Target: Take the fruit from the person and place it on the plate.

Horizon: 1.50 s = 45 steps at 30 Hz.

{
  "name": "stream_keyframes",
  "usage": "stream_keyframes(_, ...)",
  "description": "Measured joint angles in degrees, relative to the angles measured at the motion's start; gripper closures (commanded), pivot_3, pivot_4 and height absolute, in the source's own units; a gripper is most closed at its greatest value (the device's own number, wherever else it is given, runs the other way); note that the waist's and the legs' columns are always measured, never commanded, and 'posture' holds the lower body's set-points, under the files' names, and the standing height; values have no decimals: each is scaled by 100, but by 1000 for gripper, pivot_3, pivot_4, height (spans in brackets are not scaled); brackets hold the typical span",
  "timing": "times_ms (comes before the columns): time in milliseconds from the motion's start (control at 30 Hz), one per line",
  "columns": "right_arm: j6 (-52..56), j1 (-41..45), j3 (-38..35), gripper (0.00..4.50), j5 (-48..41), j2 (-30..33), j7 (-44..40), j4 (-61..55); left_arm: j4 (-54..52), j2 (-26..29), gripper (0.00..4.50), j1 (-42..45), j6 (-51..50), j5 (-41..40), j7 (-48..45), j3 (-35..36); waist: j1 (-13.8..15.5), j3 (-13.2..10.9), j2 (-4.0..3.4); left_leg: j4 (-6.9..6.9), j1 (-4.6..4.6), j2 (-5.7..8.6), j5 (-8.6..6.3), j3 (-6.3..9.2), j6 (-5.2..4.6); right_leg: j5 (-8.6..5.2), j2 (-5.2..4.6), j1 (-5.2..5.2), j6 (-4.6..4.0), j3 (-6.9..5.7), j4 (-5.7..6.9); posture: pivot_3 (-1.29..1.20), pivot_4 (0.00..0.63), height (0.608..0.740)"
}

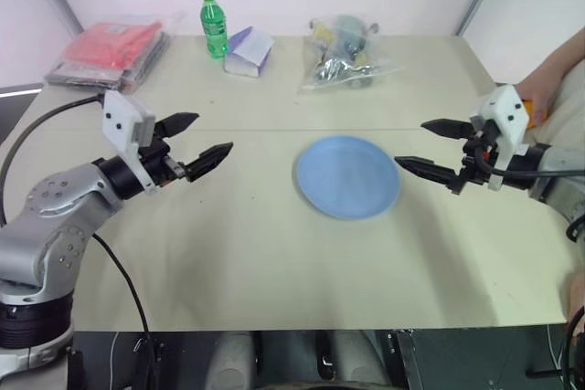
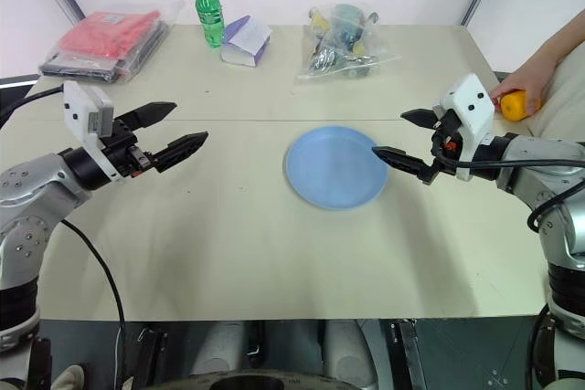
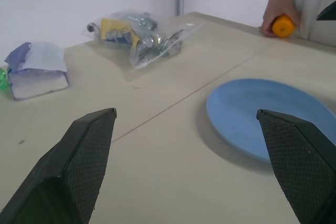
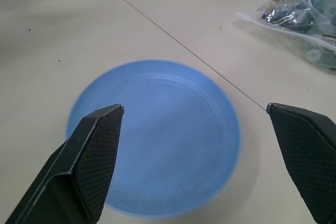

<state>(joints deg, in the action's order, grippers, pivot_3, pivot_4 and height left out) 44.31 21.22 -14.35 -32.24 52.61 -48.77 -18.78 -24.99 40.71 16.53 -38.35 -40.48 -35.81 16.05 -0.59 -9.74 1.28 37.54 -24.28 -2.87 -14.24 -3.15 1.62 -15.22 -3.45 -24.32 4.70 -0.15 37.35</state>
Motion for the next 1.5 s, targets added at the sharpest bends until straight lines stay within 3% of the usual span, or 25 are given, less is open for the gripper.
stream_keyframes(767, 21, -292, -240, 35, -83, -14, 288, -257, 314, -5, 0, 385, 126, 242, -276, -228, 0, 0, 0, 13, -2, -1, 0, 2, 0, 0, 2, 2, 1, 0, 7, 0, 150, 731)
stream_keyframes(1033, 203, 51, -211, 35, -288, -633, 963, -424, 495, -48, 0, 655, 307, 472, -259, -396, 3, 0, 0, 22, -3, -1, 0, 4, 0, 0, 3, 3, 1, 0, 14, 0, 150, 731)
stream_keyframes(1300, 328, 576, -75, 35, -503, -1151, 1446, -465, 1185, -1023, 0, 1578, 1689, 1631, 270, -1028, 107, 0, 0, 45, -10, -1, -3, 5, -5, 2, 3, 10, 4, -2, 15, 0, 150, 731)
stream_keyframes(1500, 328, 868, 138, 35, -500, -1339, 1697, -463, 2476, -1997, 0, 2356, 2718, 2245, 674, -1270, 141, 0, 0, 52, -15, 2, -4, 4, -7, 5, 1, 13, 10, -3, 11, 0, 150, 731)
